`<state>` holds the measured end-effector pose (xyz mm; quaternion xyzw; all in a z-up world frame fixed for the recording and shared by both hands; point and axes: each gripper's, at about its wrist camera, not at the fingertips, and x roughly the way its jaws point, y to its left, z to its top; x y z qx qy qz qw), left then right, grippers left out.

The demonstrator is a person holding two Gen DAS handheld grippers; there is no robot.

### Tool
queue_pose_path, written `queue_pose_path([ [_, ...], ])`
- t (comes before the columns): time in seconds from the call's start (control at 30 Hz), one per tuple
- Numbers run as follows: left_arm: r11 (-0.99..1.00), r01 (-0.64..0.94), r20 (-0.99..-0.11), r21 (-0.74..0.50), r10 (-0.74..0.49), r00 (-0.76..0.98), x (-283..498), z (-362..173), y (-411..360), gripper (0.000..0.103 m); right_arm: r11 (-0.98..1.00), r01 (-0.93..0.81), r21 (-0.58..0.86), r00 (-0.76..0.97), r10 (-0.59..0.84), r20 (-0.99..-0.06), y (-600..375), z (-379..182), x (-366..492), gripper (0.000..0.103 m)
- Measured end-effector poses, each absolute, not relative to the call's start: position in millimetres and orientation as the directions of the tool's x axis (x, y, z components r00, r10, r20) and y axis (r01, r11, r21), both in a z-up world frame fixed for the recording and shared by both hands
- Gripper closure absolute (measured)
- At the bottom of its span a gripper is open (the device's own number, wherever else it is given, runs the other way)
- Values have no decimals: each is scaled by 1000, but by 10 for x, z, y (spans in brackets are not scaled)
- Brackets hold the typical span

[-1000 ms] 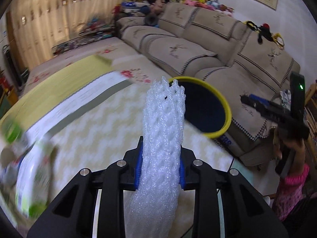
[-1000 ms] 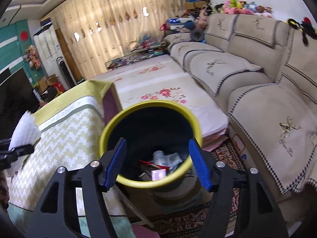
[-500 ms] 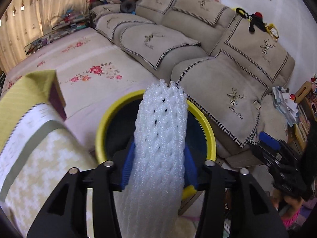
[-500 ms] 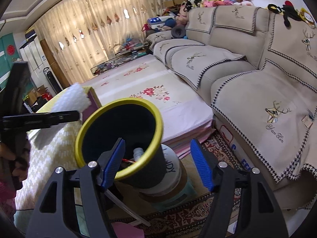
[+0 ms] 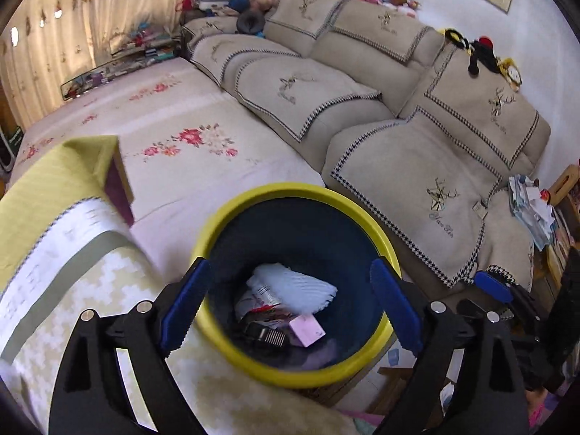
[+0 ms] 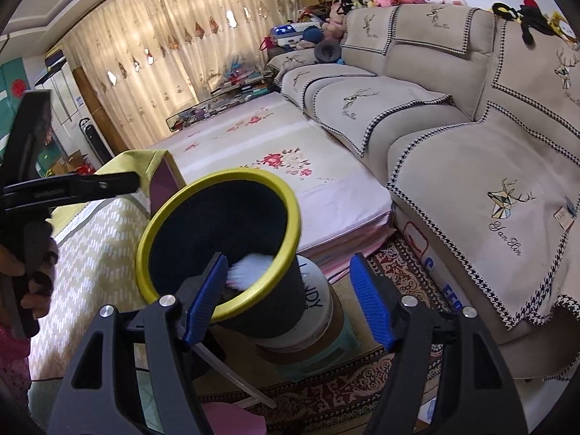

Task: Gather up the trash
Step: 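Carry the foam net over the bin and open the left gripper, then grasp the green-and-white plastic bottle by its base with the right gripper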

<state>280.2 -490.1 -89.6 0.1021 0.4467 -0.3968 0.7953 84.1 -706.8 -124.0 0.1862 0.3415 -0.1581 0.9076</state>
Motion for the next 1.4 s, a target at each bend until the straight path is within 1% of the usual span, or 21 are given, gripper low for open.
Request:
queue_pose_path([
  [0.2, 706, 676, -741, -211, -566, 360, 2580, -680, -4066, 11, 901, 381, 208, 715, -144, -684, -6882, -1214, 925, 36],
  [0.3, 750, 628, -711, -209, -557, 429, 2373, -572, -3451, 10, 913, 357, 197, 716, -132, -685, -6739, -1192, 1001, 35],
  [0.4, 798, 568, -671, -204, -536, 512, 2151, -471, -2844, 5, 929, 319, 187, 719, -109, -687, -6539, -1160, 1119, 35],
  [0.5, 871, 458, -638, -180, -458, 619, 1867, -338, -2130, 5, 951, 254, 177, 724, -65, -686, -6245, -1114, 1292, 35],
  [0.63, 936, 319, -612, -150, -341, 714, 1569, -222, -1371, 5, 979, 122, 163, 735, 21, -677, -5697, -1006, 1569, 35],
  [0.77, 971, 187, -583, -148, -238, 777, 1299, -171, -712, 5, 986, -11, 169, 733, 123, -669, -5113, -929, 1793, 35],
  [0.97, 982, 95, -569, -165, -173, 804, 1118, -163, -178, 5, 955, -234, 182, 668, 294, -684, -4006, -889, 2094, 35],
  [1.07, 979, 84, -564, -185, -176, 807, 1086, -184, -28, 5, 934, -308, 184, 641, 346, -685, -3523, -857, 2166, 35],
  [1.23, 972, 81, -571, -219, -195, 798, 1100, -265, 112, 5, 915, -371, 160, 598, 367, -712, -2952, -882, 2301, 34],
  [1.4, 970, 88, -572, -228, -206, 794, 1137, -316, 88, 5, 913, -380, 149, 562, 356, -746, -2639, -988, 2379, 34],
])
